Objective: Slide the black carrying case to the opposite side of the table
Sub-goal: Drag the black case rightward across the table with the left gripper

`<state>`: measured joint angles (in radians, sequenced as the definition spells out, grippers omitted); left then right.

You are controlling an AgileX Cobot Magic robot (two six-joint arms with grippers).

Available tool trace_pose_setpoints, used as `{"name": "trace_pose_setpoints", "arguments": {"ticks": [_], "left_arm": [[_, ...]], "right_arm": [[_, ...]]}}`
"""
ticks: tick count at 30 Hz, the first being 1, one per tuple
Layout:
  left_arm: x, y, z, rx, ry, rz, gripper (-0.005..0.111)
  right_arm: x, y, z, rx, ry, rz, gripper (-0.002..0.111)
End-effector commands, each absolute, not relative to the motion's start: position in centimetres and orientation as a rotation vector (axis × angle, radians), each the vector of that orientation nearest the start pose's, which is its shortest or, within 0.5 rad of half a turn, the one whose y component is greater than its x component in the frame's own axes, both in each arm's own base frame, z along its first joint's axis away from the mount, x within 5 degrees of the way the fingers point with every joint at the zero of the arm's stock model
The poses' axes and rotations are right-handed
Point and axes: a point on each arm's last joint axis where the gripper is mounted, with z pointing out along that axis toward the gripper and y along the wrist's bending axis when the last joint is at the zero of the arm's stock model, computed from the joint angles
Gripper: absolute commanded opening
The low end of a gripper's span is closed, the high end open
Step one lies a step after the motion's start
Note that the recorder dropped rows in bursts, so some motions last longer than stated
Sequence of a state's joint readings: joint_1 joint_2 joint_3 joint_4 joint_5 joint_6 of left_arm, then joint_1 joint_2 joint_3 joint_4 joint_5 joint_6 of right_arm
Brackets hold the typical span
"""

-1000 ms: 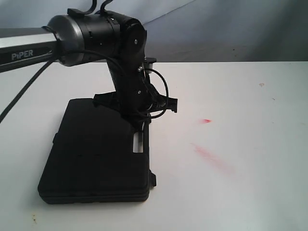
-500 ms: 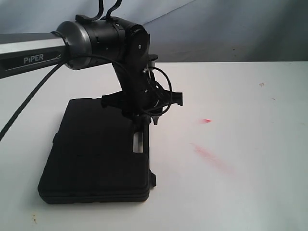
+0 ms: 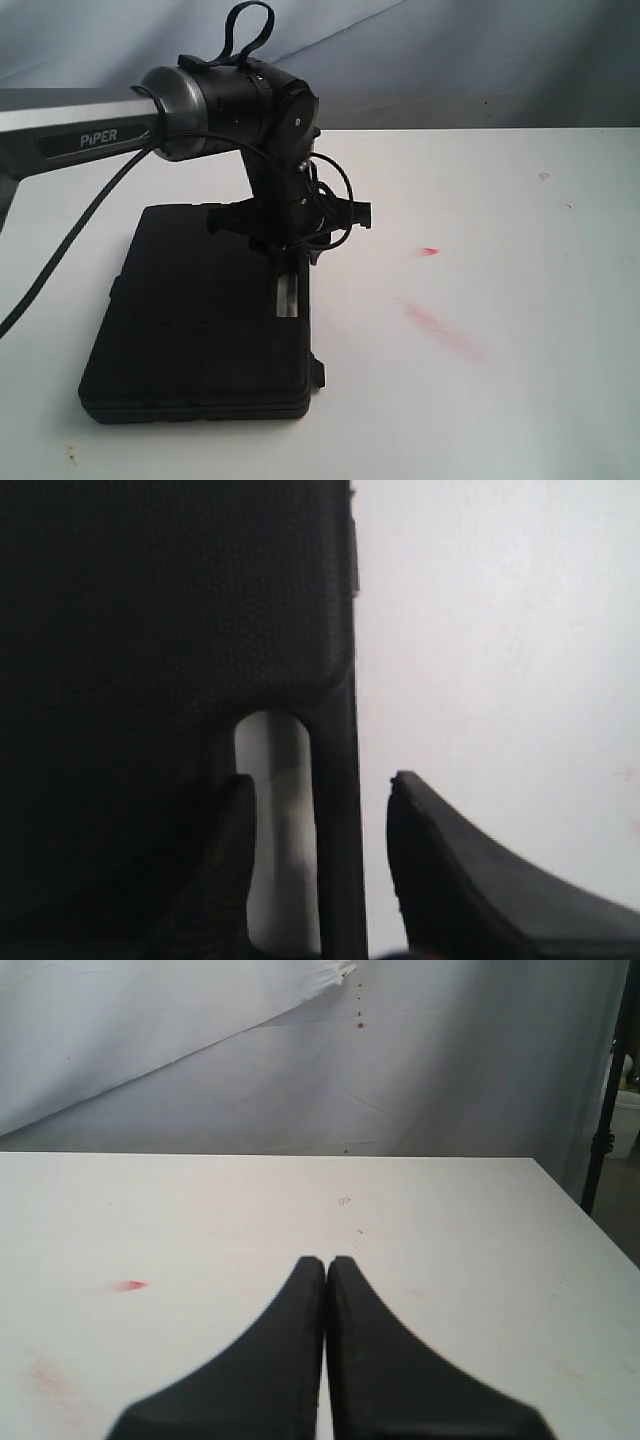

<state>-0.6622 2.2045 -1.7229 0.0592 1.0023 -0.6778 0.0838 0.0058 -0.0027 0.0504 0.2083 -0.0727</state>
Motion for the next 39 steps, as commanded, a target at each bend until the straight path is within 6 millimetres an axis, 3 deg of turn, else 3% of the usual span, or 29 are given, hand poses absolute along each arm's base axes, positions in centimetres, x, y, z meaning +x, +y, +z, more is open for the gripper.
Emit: {"name": "trace_pose_setpoints", "arguments": {"ticks": [1, 17, 33, 35, 39], "left_arm": [[36.2, -27.7, 16.3, -0.004, 2.949, -0.095, 0.042], [35.9, -28.3, 13.4, -0.064, 3.042, -0.121, 0.042], [35.5, -29.2, 12.8, -0.087, 3.029, -0.128, 0.039], [35.5, -29.2, 12.8, -0.091, 3.029, -0.128, 0.034], [35.4, -29.2, 12.5, -0.099, 3.042, -0.128, 0.01]], "right_arm": [[5.6, 0.5, 19.4, -0.095, 1.693, 0.053, 0.0], [5.6, 0.5, 19.4, -0.095, 1.693, 0.053, 0.0], [5.6, 0.5, 19.4, -0.095, 1.693, 0.053, 0.0], [5.6, 0.5, 19.4, -0.095, 1.693, 0.053, 0.0], [5.6, 0.5, 19.4, -0.095, 1.693, 0.053, 0.0]]}}
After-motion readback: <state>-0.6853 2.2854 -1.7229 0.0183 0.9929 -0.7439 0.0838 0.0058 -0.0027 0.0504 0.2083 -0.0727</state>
